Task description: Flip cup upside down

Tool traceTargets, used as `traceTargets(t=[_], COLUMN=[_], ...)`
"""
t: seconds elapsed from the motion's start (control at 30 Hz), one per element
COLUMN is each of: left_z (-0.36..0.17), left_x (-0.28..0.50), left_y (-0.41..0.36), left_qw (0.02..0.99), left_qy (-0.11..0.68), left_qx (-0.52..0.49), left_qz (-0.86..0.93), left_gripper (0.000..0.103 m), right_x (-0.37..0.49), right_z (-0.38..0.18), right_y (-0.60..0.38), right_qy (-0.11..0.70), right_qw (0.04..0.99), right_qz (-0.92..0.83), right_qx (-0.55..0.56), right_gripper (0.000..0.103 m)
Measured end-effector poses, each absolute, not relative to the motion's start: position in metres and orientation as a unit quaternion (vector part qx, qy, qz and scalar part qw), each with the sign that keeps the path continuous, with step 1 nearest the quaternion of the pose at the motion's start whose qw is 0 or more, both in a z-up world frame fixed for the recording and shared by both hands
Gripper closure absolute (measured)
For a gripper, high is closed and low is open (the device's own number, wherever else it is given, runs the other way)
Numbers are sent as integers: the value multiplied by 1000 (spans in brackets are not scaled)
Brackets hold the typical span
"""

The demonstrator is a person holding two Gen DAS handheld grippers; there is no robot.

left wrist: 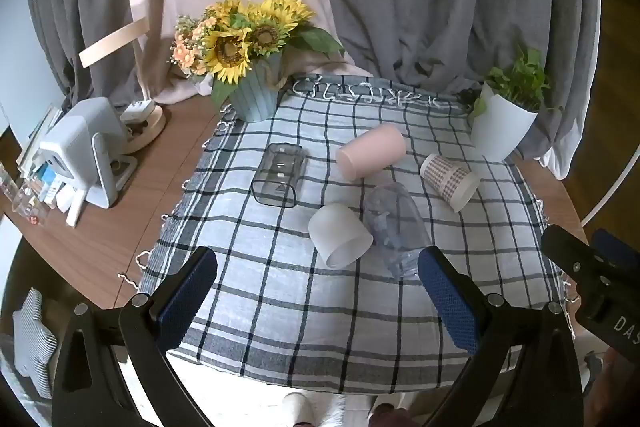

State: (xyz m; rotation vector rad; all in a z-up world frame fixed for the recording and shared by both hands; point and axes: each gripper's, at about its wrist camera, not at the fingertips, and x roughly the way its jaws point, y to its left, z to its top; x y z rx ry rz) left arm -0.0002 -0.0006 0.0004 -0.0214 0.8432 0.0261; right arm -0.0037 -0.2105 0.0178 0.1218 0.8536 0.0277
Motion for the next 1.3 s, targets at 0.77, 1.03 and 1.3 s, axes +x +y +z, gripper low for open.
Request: traceTargets(t=[0.77,1.03,1.3], left_z=[15,20,25], left_x=[7,4,5], left_y=[3,-1,-3], left_qw=[915,918,920], left_qy=[403,397,391], left_qx=[-7,-3,-3], left_qz=[12,11,8], left_gripper=[0,0,0], right_x=[-5,-6,-9], right_z=[16,23,25], right_y=[-211,-212,-213], right_qy=[417,414,409], right_qw=[907,908,910], right_qz=[13,9,5], right_qx=[57,58,58], right_gripper=[9,9,9])
